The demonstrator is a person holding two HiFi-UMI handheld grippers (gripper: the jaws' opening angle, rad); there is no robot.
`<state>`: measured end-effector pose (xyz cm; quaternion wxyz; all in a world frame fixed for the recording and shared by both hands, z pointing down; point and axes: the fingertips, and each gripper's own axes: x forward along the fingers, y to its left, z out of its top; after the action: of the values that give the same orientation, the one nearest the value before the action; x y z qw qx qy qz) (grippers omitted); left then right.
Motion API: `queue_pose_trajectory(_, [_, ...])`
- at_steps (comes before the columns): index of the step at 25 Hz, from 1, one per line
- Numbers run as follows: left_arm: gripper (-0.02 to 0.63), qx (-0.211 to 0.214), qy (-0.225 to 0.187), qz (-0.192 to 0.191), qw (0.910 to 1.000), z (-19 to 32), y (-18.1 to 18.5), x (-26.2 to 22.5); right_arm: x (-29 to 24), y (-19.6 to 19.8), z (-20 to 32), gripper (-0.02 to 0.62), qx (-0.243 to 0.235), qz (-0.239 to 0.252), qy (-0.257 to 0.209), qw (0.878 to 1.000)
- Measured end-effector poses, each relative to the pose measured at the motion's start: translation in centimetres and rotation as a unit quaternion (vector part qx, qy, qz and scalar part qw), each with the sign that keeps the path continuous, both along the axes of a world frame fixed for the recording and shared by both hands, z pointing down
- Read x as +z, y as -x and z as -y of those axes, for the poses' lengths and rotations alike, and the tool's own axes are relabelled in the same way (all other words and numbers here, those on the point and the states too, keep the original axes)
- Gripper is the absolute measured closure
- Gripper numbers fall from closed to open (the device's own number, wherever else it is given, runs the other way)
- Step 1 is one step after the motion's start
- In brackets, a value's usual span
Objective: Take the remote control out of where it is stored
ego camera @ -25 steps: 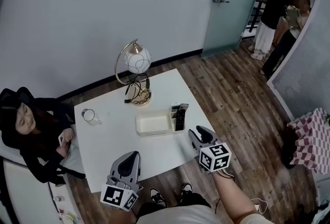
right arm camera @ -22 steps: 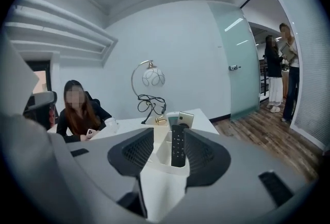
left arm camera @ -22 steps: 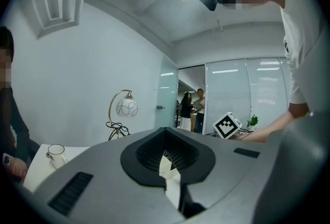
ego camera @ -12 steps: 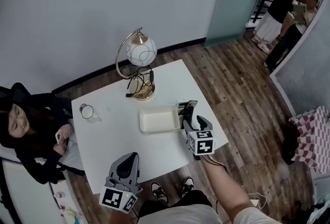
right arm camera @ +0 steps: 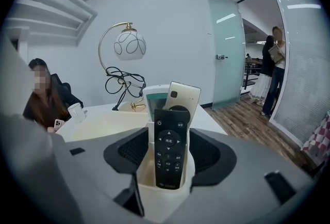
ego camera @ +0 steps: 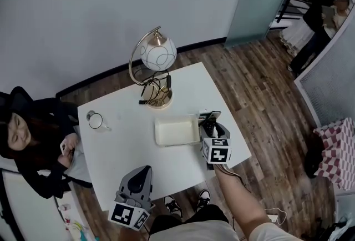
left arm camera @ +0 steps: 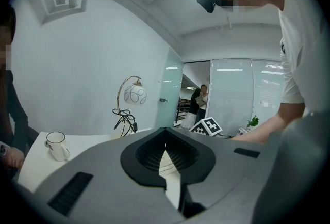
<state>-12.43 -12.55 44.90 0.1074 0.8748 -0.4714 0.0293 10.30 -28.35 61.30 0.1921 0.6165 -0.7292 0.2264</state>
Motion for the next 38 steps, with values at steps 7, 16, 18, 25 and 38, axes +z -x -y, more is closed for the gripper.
queue_pose_trajectory(7, [0.6, 0.003, 0.001, 0.0, 1.0, 0.9, 0.2, 0.1, 0.3, -0.7, 0.5, 0.387, 0.028, -0.014, 0.003, 0.999])
queue_pose_trajectory(16, [0.6, 0.004, -0.005, -0.002, 1.0, 0.8, -0.3, -0.4, -4.2, -1.7, -1.5, 0.393, 0.013, 0.006, -0.06, 0.998])
queue_pose_trajectory(18, [0.6, 0.005, -0.007, -0.002, 1.0, 0.7, -0.5, -0.6, -5.6, -1.9, -2.1, 0.393, 0.004, 0.011, -0.076, 0.997])
queue_pose_trajectory(25, [0.6, 0.005, -0.013, -0.003, 0.9999, 0.1, -1.0, -0.8, -9.6, -1.1, -5.3, 0.394, -0.045, 0.012, -0.112, 0.993])
queue_pose_trajectory(38, [0.6, -0.008, -0.016, -0.004, 0.9998, -1.1, -0.4, -1.0, -3.5, 3.2, -12.9, 0.394, -0.168, 0.008, 0.01, 0.986])
